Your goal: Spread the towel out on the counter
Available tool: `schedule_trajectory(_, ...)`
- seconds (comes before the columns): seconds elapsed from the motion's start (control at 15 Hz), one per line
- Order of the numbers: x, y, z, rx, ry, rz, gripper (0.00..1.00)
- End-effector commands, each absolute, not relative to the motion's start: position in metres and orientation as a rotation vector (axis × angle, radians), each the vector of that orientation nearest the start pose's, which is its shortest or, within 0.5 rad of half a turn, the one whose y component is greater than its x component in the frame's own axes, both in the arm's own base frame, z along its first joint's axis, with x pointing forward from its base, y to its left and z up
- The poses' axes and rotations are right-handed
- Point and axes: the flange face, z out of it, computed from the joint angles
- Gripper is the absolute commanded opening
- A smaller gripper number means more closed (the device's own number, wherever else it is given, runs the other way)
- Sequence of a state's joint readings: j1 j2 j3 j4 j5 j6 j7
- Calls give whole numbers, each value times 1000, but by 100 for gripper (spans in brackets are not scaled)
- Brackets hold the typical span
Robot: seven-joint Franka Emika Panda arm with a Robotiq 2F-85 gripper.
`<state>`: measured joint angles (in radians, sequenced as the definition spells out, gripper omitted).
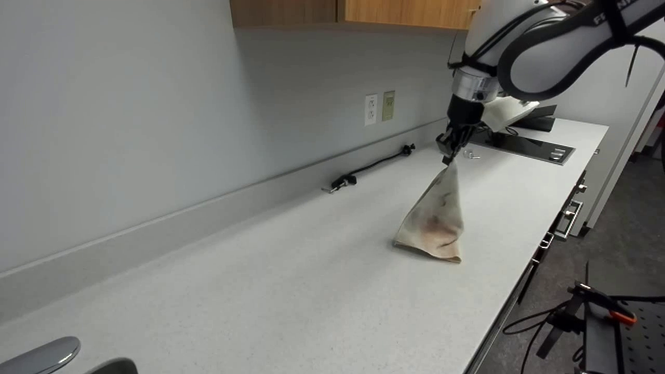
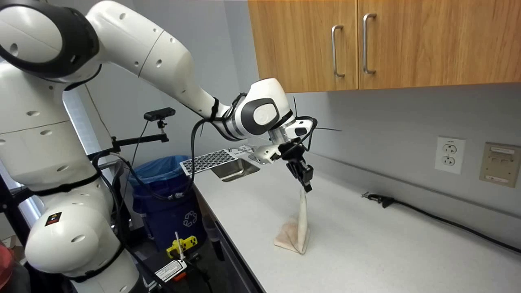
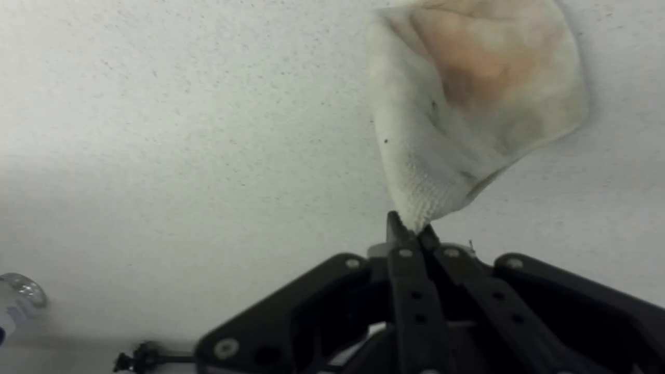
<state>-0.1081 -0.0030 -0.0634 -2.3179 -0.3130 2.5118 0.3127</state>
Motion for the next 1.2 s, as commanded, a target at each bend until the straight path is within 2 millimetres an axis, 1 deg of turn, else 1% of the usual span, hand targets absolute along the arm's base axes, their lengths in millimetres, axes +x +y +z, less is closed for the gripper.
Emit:
schedule_trajectory(0.0,522,-109,343,-3360,555,-451,1)
schedule_trajectory(0.07,524,-117,339,-3386,598,-514,1)
schedule_trajectory(0.33,536,-160,330,-3420,842,-725,1)
schedule_trajectory(0.53,543,-178,315,-3450,998,-806,1)
schedule_trajectory(0.8,552,-184,293,-3470,1096,-822,1)
schedule_trajectory(1.0,555,-184,281,-3471,1159,-764,1)
schedule_trajectory(1.07,555,-183,278,-3481,1160,-729,28)
schedule_trajectory(1.13,555,-179,276,-3481,1150,-703,29)
